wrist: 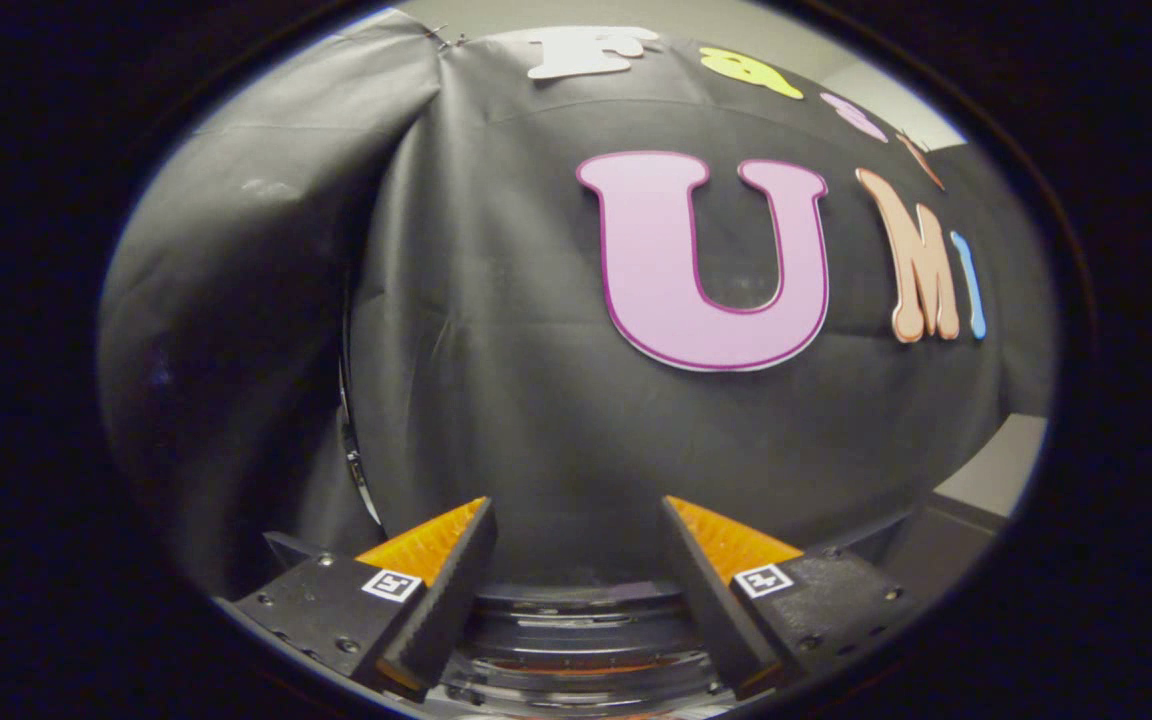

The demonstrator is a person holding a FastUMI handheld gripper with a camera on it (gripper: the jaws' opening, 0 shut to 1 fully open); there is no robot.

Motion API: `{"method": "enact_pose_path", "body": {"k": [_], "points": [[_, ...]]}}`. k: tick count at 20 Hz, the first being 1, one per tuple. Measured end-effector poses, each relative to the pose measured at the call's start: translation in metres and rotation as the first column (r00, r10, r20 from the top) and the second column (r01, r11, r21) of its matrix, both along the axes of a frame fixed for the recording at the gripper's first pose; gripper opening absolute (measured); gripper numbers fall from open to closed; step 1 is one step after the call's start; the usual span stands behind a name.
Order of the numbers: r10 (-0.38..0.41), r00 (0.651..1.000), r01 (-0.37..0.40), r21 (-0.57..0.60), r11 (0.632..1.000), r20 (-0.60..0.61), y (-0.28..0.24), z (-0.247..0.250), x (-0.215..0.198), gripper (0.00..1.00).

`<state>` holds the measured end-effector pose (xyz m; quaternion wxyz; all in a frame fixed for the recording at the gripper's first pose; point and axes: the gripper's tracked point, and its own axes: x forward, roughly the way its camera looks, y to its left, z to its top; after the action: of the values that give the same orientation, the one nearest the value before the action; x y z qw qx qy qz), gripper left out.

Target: Put the clothes into the washing machine and then close the washing machine lid.

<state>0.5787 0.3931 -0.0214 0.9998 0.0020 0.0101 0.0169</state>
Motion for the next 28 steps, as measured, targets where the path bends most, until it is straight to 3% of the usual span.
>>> {"method": "enact_pose_path", "body": {"k": [10, 19, 28], "points": [[0.014, 0.999, -0.014, -0.003, 1.000, 0.045, -0.002, 0.007, -0.022, 0.97], [0.003, 0.994, -0.003, -0.003, 1.000, 0.108, -0.005, 0.007, -0.069, 0.98], [-0.002, 0.972, -0.001, 0.013, 1.000, 0.235, -0.013, 0.010, -0.095, 0.99]]}}
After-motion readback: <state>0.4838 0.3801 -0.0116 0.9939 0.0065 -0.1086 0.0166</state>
